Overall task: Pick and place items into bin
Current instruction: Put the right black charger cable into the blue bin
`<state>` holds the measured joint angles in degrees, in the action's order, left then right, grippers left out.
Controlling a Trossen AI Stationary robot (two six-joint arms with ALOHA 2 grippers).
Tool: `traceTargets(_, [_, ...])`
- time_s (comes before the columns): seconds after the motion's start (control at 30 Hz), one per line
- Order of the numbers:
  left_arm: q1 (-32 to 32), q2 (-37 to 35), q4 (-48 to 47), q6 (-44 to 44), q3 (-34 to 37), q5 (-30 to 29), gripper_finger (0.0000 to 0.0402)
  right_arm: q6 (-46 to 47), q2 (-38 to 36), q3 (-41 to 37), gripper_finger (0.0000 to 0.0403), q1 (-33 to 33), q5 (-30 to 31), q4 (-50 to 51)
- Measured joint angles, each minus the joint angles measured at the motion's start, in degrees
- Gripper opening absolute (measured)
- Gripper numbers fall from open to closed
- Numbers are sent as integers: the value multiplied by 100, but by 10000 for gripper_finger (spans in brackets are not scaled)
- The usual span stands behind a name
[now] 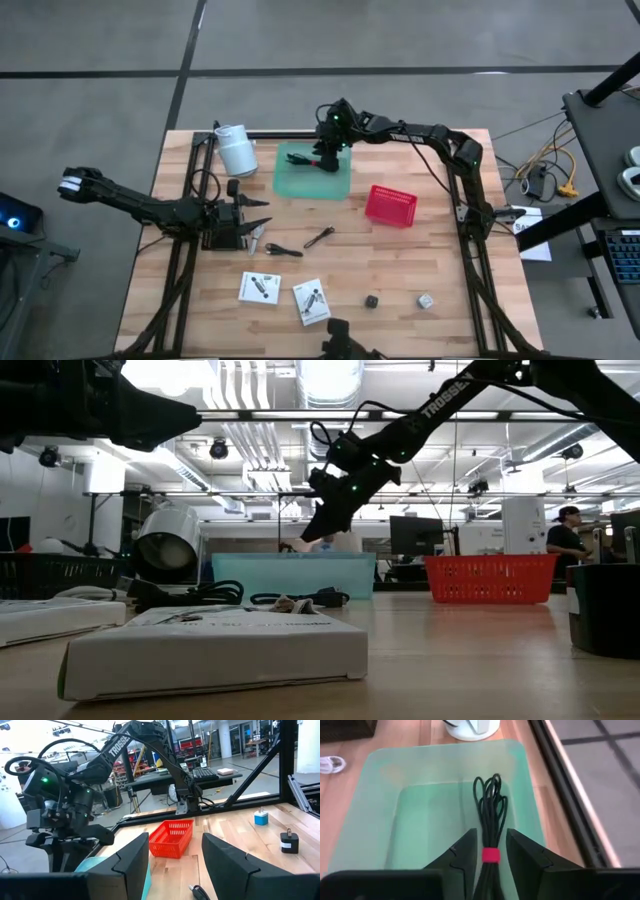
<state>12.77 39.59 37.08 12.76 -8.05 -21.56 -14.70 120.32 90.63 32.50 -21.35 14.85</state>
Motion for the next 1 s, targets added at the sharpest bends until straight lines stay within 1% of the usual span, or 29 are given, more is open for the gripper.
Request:
traceTargets(0.07, [0,0,0,2,0,0,169,34,-32,0,100,-6,-262,96])
traceTargets(0.2, [0,1,0,8,0,0,169,-24,-133,0,119,-87,-1019,134])
traceTargets(0.27, [1,0,0,8,0,2,169,-33,-218,0,131,-198,-1190,164])
traceTargets(0.43, [-1,0,0,10,0,0,169,-138,-427,2,163,-662,-1219,494])
traceTargets(0.63, [-2,0,-2,13,2,0,169,-813,-505,2,193,-1444,-1212,1242])
traceTargets(0.83, [-2,0,-3,13,2,1,169,-1455,-508,-23,198,-2065,-1051,1992])
traceTargets(1.0, [-1,0,-2,13,2,0,169,-1576,-510,-189,198,-2407,-683,2076])
